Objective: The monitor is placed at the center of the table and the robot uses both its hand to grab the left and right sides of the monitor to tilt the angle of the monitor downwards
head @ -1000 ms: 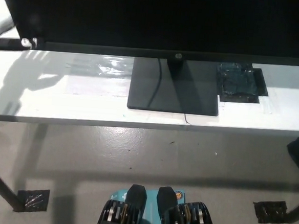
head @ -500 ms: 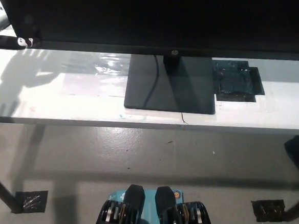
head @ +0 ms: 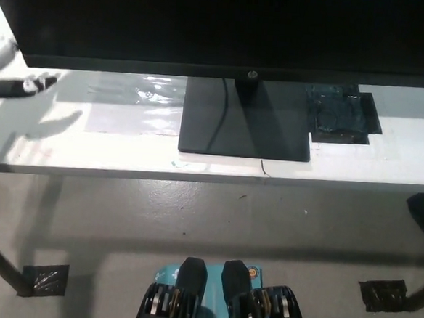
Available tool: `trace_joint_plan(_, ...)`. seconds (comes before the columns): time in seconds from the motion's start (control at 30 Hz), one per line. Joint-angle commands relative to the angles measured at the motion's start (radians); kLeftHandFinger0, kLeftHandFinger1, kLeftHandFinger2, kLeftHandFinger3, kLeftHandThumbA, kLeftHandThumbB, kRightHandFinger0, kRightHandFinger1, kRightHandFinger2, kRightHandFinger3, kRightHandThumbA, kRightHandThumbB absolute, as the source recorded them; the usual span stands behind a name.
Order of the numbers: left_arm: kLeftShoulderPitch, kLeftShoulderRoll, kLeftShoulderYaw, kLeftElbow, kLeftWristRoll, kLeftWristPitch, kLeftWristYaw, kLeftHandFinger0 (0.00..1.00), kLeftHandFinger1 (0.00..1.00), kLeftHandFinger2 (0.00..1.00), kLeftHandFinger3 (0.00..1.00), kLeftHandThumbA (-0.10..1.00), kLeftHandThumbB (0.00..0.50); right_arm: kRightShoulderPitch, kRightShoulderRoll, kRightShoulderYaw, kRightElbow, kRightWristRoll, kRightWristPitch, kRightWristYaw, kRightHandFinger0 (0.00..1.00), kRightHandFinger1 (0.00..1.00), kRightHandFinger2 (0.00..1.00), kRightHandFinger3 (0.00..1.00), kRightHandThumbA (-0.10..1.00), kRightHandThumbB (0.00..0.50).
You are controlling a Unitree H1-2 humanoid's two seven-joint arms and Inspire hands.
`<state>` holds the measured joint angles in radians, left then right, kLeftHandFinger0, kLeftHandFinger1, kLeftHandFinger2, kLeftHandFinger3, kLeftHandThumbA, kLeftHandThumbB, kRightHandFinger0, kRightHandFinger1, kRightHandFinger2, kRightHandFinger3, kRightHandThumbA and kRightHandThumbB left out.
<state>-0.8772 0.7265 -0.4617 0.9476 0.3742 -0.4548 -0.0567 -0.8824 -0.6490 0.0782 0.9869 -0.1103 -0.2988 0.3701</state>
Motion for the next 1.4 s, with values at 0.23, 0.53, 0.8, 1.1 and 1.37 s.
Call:
trace_joint_plan(0.23,0.509,0.165,0.509,-0.551,-0.78,-0.001,-0.254,1.0,1.0,1.0,1.0,1.0,0.381,0.437,-0.052,-0.528,-0.673,0.892,0.399,0.391,1.0,1.0,1.0,1.0,0.77,0.5)
trace_joint_plan(0.53,0.784,0.105,0.629,-0.955,-0.962,0.046,-0.176,1.0,1.0,1.0,1.0,1.0,0.475,0.646,0.016,-0.606,-1.008,1.058,0.344,0.322,1.0,1.0,1.0,1.0,0.91,0.5)
trace_joint_plan(0.8,0.908,0.041,0.506,-1.332,-0.866,0.002,-0.064,1.0,1.0,1.0,1.0,1.0,0.5,0.86,0.102,-0.435,-1.46,1.078,0.217,0.191,1.0,1.0,1.0,1.0,0.98,0.5)
trace_joint_plan(1.1,0.908,-0.162,0.276,-1.324,-0.682,0.103,-0.146,1.0,1.0,1.0,1.0,1.0,0.429,0.928,0.46,-0.186,-1.398,0.539,0.022,0.113,1.0,1.0,1.0,1.0,1.0,0.462)
trace_joint_plan(1.37,0.875,-0.342,0.216,-1.015,-0.566,0.093,-0.19,1.0,1.0,1.0,1.0,1.0,0.405,0.869,0.597,-0.118,-1.055,0.359,-0.041,0.088,1.0,1.0,1.0,1.0,1.0,0.383)
